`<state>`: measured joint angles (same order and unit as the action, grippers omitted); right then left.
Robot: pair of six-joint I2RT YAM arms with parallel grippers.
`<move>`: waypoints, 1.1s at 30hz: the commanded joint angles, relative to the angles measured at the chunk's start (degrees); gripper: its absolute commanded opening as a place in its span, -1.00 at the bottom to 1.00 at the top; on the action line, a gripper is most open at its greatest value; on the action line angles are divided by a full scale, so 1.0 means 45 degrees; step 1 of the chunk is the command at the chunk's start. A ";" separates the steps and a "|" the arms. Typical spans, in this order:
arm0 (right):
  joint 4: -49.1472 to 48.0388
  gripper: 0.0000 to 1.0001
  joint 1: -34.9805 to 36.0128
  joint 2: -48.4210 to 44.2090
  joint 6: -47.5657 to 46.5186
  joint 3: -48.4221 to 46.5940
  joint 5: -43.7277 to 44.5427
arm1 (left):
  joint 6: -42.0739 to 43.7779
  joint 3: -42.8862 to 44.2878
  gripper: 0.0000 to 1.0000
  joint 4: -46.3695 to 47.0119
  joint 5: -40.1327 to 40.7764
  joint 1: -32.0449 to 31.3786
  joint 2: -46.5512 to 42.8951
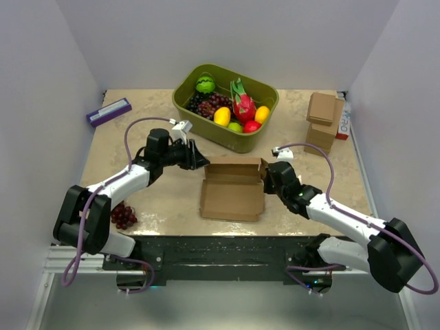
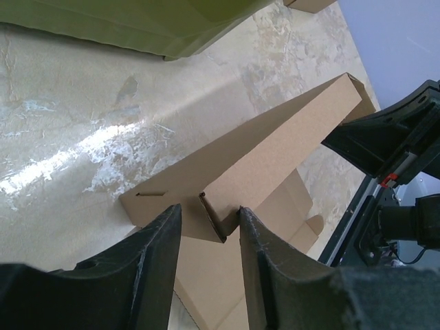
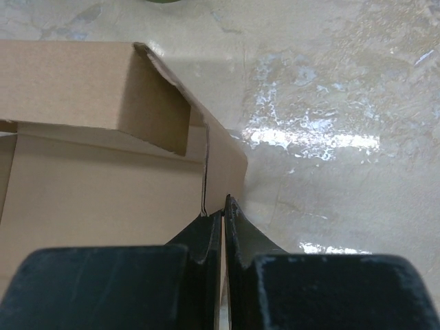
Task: Fold the paper box
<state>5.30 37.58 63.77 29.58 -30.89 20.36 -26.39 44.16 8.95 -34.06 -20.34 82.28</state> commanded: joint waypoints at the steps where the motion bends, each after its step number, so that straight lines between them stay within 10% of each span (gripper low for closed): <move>1: -0.0651 -1.00 0.0417 -0.0030 0.0476 -0.0830 -0.0326 | 0.0357 0.0167 -0.14 -0.0270 0.0245 -0.0207 0.0133; 16: -0.0672 -1.00 0.0711 0.0438 0.1354 -0.1161 -0.0134 | 0.0707 0.0342 -0.18 -0.0679 0.0635 -0.0598 -0.0002; 24: 0.0364 -1.00 0.0711 -0.0205 0.1161 -0.1084 0.1003 | 0.2075 0.0519 0.41 -0.1813 0.4342 -0.0559 -0.2461; 33: 0.0404 -1.00 0.0711 -0.0089 0.0965 -0.1298 0.0945 | 0.2917 -0.0146 0.37 -0.1969 0.9228 -0.3660 -0.5863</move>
<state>7.81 40.49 62.96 33.82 -33.98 23.24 -15.68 44.77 0.01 -3.62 -28.91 57.82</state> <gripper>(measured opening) 0.024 0.712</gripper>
